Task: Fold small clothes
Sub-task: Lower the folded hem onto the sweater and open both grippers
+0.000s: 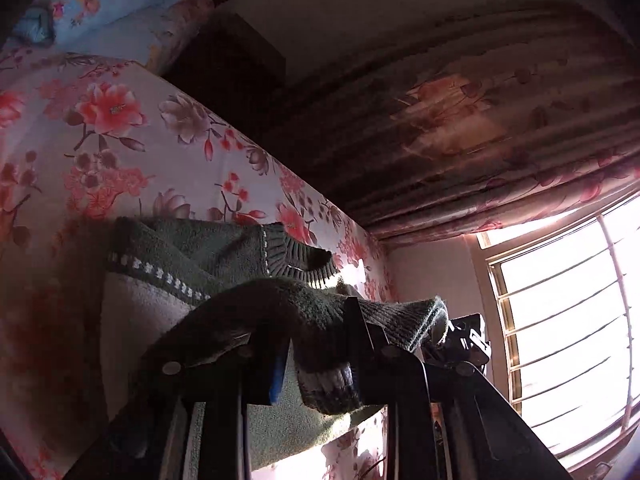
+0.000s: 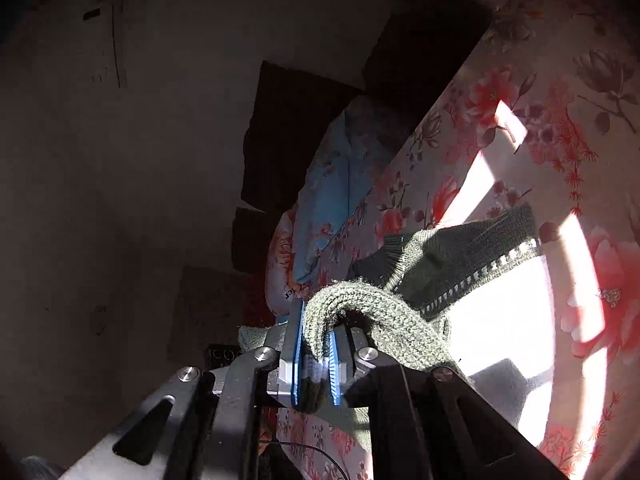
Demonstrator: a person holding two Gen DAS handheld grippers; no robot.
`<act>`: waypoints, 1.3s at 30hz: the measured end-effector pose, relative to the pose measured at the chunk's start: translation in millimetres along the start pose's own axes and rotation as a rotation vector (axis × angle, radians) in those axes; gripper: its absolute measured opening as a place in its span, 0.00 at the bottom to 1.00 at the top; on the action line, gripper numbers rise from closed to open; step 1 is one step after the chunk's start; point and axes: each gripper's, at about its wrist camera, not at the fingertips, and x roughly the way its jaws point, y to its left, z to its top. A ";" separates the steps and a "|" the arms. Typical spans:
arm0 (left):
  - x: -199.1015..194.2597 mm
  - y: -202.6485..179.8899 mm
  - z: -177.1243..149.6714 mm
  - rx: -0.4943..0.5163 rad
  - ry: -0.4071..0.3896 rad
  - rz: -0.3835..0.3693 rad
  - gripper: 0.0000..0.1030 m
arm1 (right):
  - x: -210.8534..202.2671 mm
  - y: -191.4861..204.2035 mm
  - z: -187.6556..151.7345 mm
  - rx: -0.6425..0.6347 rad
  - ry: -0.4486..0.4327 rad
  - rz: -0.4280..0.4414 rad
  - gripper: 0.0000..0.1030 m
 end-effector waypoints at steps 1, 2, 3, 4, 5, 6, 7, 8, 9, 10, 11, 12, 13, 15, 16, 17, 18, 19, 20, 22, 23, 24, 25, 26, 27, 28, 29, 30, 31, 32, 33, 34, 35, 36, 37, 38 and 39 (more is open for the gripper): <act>12.0 8.4 9.0 0.008 0.027 0.046 0.23 | 12.9 -12.1 16.1 0.030 -0.002 -0.012 0.12; 25.3 16.4 17.2 0.010 0.038 0.133 0.27 | 26.2 -27.0 28.3 0.084 0.005 -0.025 0.13; 40.7 23.7 21.2 0.008 0.056 0.216 0.26 | 38.3 -41.0 37.4 0.130 0.019 -0.067 0.14; 51.9 32.3 23.5 -0.010 0.095 0.231 0.27 | 48.3 -53.6 43.9 0.162 0.020 -0.116 0.18; 57.3 35.7 24.8 -0.017 0.107 0.237 0.28 | 53.6 -63.5 47.2 0.189 0.002 -0.142 0.18; 55.8 33.3 24.1 -0.005 0.100 0.238 0.41 | 56.9 -68.3 48.5 0.193 -0.005 -0.131 0.19; 52.4 29.9 22.3 0.004 0.104 0.209 1.00 | 58.7 -69.8 50.2 0.188 -0.002 -0.104 0.23; 49.1 27.3 23.2 -0.003 0.117 0.136 1.00 | 57.5 -71.3 51.4 0.202 -0.006 -0.061 0.26; 43.8 23.0 21.7 -0.030 0.132 0.040 1.00 | 56.4 -72.8 52.9 0.228 -0.014 -0.006 0.33; 38.0 20.9 21.3 -0.064 0.151 -0.071 1.00 | 51.4 -72.4 54.3 0.251 -0.008 0.052 0.41; 33.7 15.4 18.5 -0.098 0.189 -0.196 1.00 | 51.4 -72.5 56.3 0.279 -0.002 0.118 0.43; 32.1 13.4 23.3 -0.128 0.212 -0.283 1.00 | 51.7 -74.0 58.0 0.326 -0.007 0.200 0.46; 23.8 9.3 28.2 -0.143 0.182 -0.297 1.00 | 51.4 -75.9 59.2 0.388 -0.009 0.266 0.50; 0.5 -1.5 39.4 -0.084 0.097 -0.192 1.00 | 49.6 -72.2 59.7 0.451 0.003 0.320 0.51; -9.7 -9.7 43.4 -0.037 0.055 -0.136 1.00 | 46.2 -62.4 61.9 0.395 0.010 0.290 0.51; -16.6 -13.6 44.8 -0.013 0.020 -0.087 1.00 | 41.6 -49.0 61.3 0.312 0.008 0.227 0.51; -18.0 -15.7 46.2 0.000 -0.002 -0.032 1.00 | 37.8 -37.5 59.5 0.239 0.008 0.155 0.52; -19.1 -17.3 43.5 0.013 -0.013 0.018 1.00 | 34.6 -24.8 56.6 0.161 0.021 0.086 0.52; -17.7 -18.5 38.7 0.027 -0.020 0.038 1.00 | 35.1 -12.1 53.8 0.063 0.047 -0.011 0.52; -7.0 -21.5 25.3 0.053 0.005 0.038 1.00 | 39.7 12.9 46.8 -0.135 0.067 -0.195 0.52; -1.3 -26.6 16.2 0.092 0.004 0.031 1.00 | 45.5 24.6 42.2 -0.212 0.088 -0.267 0.52; 4.7 -32.0 7.4 0.137 0.005 0.030 1.00 | 53.1 31.8 40.8 -0.253 0.099 -0.321 0.52; 8.7 -37.9 1.2 0.163 -0.005 0.036 1.00 | 58.8 36.4 38.1 -0.277 0.091 -0.338 0.52; 12.0 -40.9 -3.1 0.168 -0.025 0.065 1.00 | 62.9 41.9 39.3 -0.306 0.070 -0.375 0.52; 6.2 -38.6 -8.7 0.177 -0.059 0.106 1.00 | 66.6 46.0 38.6 -0.339 0.056 -0.467 0.52; 0.1 -38.9 -14.1 0.198 -0.108 0.141 1.00 | 64.7 47.4 35.5 -0.365 0.054 -0.540 0.52; -10.2 -38.1 -20.1 0.226 -0.164 0.176 1.00 | 63.5 47.9 32.0 -0.381 0.066 -0.556 0.52; -20.4 -35.2 -24.7 0.245 -0.224 0.200 1.00 | 57.6 44.0 28.3 -0.379 0.081 -0.561 0.52; -31.9 -29.8 -28.1 0.251 -0.285 0.212 1.00 | 50.6 40.1 22.3 -0.365 0.094 -0.563 0.52; -42.1 -21.6 -29.6 0.248 -0.330 0.204 1.00 | 28.7 33.0 12.7 -0.347 0.109 -0.562 0.52; -50.5 -11.2 -29.0 0.231 -0.362 0.182 1.00 | 18.7 25.3 5.7 -0.333 0.116 -0.565 0.52; -56.8 -0.6 -27.4 0.205 -0.388 0.176 1.00 | 4.6 15.8 -1.5 -0.329 0.124 -0.570 0.52; -59.9 8.1 -26.0 0.188 -0.401 0.173 1.00 | -3.0 9.5 -8.9 -0.319 0.133 -0.577 0.52; -59.2 15.1 -24.2 0.180 -0.395 0.162 1.00 | -9.2 2.4 -15.2 -0.297 0.140 -0.570 0.52; -57.5 20.2 -24.2 0.171 -0.400 0.163 1.00 | -16.1 -3.9 -22.5 -0.269 0.154 -0.551 0.52; -55.0 22.2 -26.1 0.176 -0.415 0.166 1.00 | -20.0 -10.1 -28.2 -0.248 0.157 -0.552 0.52; -50.7 21.5 -28.1 0.201 -0.421 0.174 1.00 | -24.6 -15.2 -34.2 -0.235 0.153 -0.558 0.52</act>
